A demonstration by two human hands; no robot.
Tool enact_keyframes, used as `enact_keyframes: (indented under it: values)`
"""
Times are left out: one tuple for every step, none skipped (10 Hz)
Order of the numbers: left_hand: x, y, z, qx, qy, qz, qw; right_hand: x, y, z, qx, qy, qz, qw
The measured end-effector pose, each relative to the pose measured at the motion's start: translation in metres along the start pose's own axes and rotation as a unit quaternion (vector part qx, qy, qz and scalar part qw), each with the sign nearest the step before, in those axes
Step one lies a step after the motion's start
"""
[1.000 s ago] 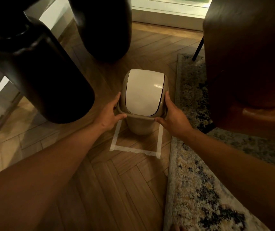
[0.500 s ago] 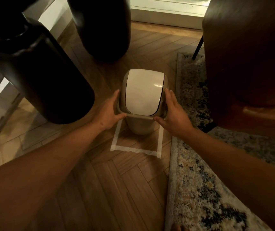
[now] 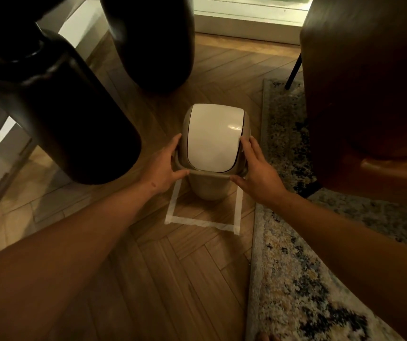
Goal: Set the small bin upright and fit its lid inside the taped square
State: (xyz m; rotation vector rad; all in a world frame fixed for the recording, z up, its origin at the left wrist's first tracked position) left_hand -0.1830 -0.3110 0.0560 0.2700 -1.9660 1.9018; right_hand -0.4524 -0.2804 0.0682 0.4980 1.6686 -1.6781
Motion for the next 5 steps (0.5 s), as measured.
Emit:
enact_keyframes:
  values:
    - [-0.001,0.001,0.001,-0.001,-0.003,0.001,1.0,0.0,0.0,0.0,0.002,-0.002,0.004,1.0]
    - [-0.002,0.001,0.002,-0.005,-0.004,-0.003,1.0,0.0,0.001,-0.001,0.004,-0.007,0.011,1.0]
    - [0.0,-0.002,0.001,-0.014,-0.006,-0.002,1.0,-0.001,0.0,-0.001,0.0,-0.004,0.013,1.0]
    - [0.004,-0.004,-0.002,-0.011,-0.001,-0.009,1.0,-0.004,-0.002,-0.002,0.0,0.002,0.022,1.0]
    - [0.007,-0.012,-0.006,-0.012,-0.012,-0.015,1.0,-0.014,-0.007,-0.005,0.001,0.013,0.044,0.999]
Point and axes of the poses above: each hand's wrist, its own z-axis towards the middle knuckle, its own y-axis out of the palm, x = y × z, the point moved 3 cm from there along z, towards the middle knuckle, and after that the axes turned 15 degrees about z, right-handed, at the moved point
